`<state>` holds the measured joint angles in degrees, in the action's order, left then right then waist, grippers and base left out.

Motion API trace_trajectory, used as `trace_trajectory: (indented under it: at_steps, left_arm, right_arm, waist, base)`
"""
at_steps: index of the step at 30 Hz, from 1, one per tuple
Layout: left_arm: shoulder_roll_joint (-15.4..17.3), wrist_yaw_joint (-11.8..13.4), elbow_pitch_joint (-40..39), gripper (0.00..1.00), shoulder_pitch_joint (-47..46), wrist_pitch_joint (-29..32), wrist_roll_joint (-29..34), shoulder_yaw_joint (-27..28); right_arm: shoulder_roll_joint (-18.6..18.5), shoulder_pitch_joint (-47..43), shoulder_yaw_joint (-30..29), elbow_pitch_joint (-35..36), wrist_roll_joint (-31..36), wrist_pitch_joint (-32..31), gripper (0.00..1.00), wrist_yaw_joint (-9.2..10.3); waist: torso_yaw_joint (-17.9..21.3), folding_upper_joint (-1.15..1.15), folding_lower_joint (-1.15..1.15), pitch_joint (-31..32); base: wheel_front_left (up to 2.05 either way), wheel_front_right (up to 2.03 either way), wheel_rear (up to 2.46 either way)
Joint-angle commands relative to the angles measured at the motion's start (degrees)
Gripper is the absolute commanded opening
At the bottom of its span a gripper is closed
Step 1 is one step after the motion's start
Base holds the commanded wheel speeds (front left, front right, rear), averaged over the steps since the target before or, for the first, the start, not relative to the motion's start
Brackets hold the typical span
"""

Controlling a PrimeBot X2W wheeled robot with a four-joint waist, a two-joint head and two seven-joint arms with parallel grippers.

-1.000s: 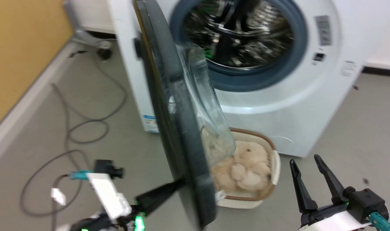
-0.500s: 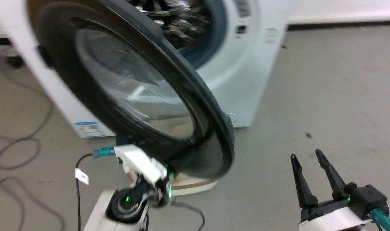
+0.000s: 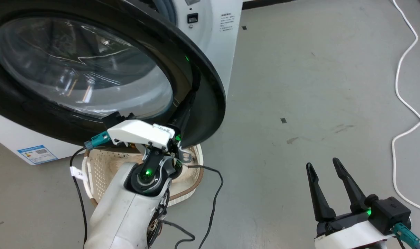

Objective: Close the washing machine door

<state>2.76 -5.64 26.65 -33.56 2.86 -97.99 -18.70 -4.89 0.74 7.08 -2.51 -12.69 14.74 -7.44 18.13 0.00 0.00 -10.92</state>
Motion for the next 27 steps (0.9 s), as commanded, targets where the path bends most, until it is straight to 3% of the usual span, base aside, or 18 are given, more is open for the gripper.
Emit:
trace_trajectory:
  at_steps: [1, 10, 14, 20, 27]
  left_arm:
    - [0.12, -0.69, 1.08, 0.00, -1.29, -0.58, -0.35, -0.53]
    - [0.16, -1.77, 3.12, 0.00, -0.59, 0.35, -0.95, -3.65]
    - [1.02, -1.81, -0.54, 0.00, 1.83, 3.77, 1.28, -6.68]
    - [8.21, -1.83, -9.74, 0.00, 9.51, 3.29, 13.22, -14.25]
    - [18.60, -1.17, -10.55, 0.00, 14.99, -8.85, 33.13, -19.37]
  right_arm:
    - [0.56, 0.79, 0.01, 0.34, -0.44, 0.26, 1.00, -0.05]
    - [0.54, 0.27, -0.54, 0.44, 0.00, 0.26, 1.00, -0.05]
    - [0.22, -0.07, -0.77, 0.56, 0.03, 0.26, 1.00, -0.05]
    - [-0.54, -1.39, -1.23, 0.51, -0.03, 0.26, 1.00, -0.05]
    - [-1.18, -2.72, -1.03, 0.58, -0.18, 0.26, 1.00, -0.05]
  waist:
    - [0.09, 0.00, 0.00, -0.16]
    - [-3.70, 0.00, 0.00, 1.73]
    - [-5.60, 0.00, 0.00, 3.00]
    - [-10.04, 0.00, 0.00, 5.97]
    - [-14.29, 0.00, 0.00, 9.11]
  base:
    - [0.00, 0.00, 0.00]
    - [0.00, 0.00, 0.00]
    - [0.00, 0.00, 0.00]
    - [0.00, 0.00, 0.00]
    - [0.00, 0.00, 0.00]
